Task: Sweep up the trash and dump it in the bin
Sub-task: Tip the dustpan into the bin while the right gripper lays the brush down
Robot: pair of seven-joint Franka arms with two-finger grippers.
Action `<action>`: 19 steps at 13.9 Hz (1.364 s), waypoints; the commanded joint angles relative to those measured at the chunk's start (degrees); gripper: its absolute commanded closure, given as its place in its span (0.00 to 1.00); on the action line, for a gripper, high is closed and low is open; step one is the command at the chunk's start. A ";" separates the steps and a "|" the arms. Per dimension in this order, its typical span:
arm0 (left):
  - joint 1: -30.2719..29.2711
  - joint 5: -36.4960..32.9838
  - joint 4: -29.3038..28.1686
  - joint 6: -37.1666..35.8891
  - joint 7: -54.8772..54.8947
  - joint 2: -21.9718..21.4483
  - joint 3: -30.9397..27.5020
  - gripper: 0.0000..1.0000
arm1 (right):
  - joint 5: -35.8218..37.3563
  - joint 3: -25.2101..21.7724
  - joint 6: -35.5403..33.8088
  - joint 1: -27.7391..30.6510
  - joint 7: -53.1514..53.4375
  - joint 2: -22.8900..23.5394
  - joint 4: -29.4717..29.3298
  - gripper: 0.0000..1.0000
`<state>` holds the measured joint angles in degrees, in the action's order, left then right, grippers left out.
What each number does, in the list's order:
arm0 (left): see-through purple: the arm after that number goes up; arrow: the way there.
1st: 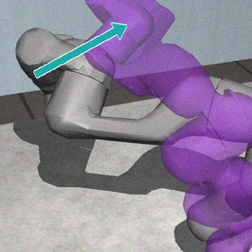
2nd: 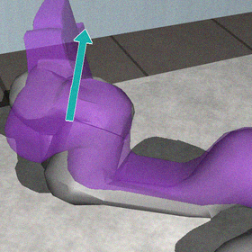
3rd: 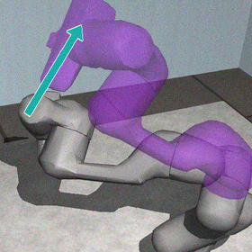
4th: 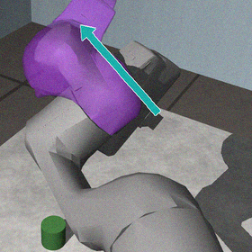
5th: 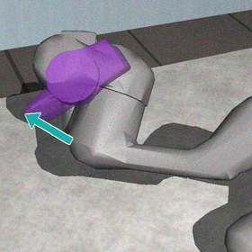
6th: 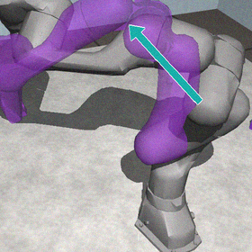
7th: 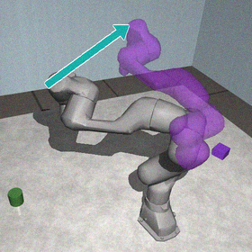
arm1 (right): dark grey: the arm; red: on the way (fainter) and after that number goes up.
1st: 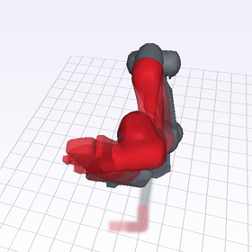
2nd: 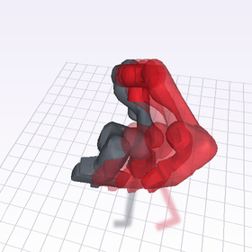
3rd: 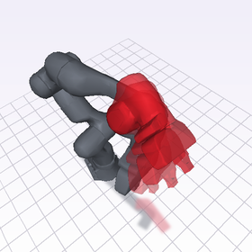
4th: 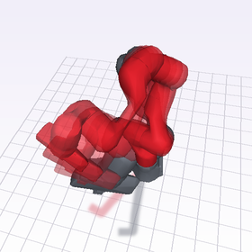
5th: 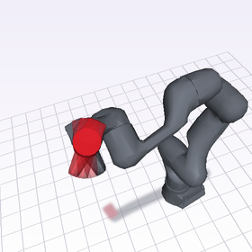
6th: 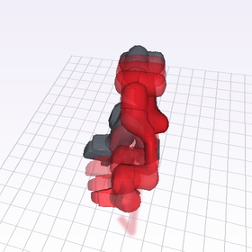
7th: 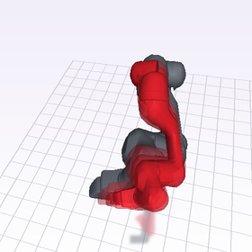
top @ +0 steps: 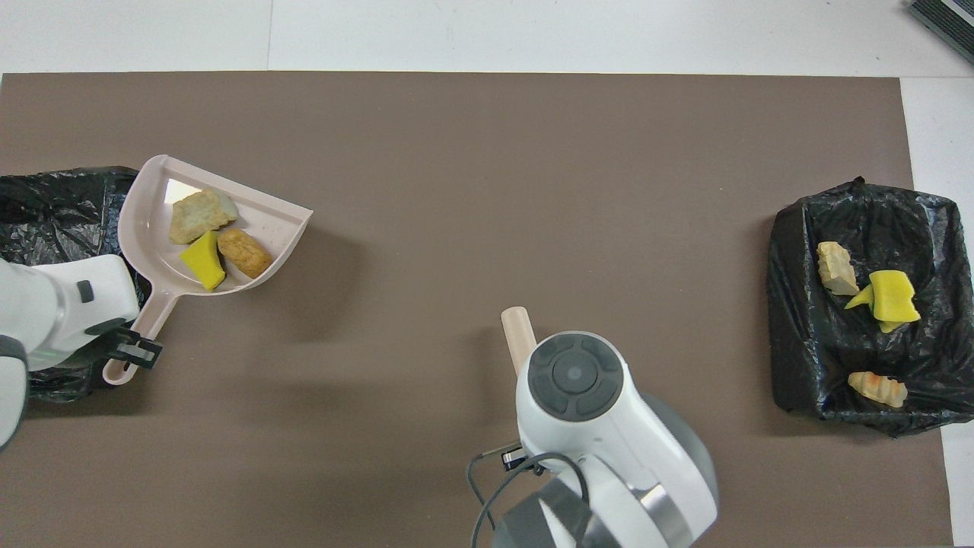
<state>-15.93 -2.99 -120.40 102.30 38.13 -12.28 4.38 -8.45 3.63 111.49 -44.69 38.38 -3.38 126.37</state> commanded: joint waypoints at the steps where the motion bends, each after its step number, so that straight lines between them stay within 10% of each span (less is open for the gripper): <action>1: -8.47 1.06 1.74 0.08 11.86 0.51 0.54 1.00 | -0.87 -0.20 6.52 -3.20 4.84 3.18 0.90 1.00; 6: -19.57 -2.08 7.61 -1.13 21.34 4.89 -0.34 1.00 | -0.78 -0.20 10.60 -4.97 6.62 6.54 0.46 0.93; 7: -19.23 -5.67 9.72 -2.10 22.77 6.21 -0.34 1.00 | -0.87 -0.20 10.59 -4.88 6.53 6.71 0.37 0.65; 8: -18.70 -10.41 11.83 -3.85 23.04 7.44 -0.25 1.00 | -0.78 -0.20 9.81 -4.88 6.27 6.80 -0.24 0.01; 19: -7.36 -41.65 15.46 -4.22 22.69 11.93 0.54 1.00 | 1.41 -1.08 -19.52 6.53 -11.19 5.05 -21.66 0.00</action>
<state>-24.94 -41.29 -106.04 97.19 60.81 -1.57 5.53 -7.74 2.37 96.59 -41.17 32.37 1.24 108.97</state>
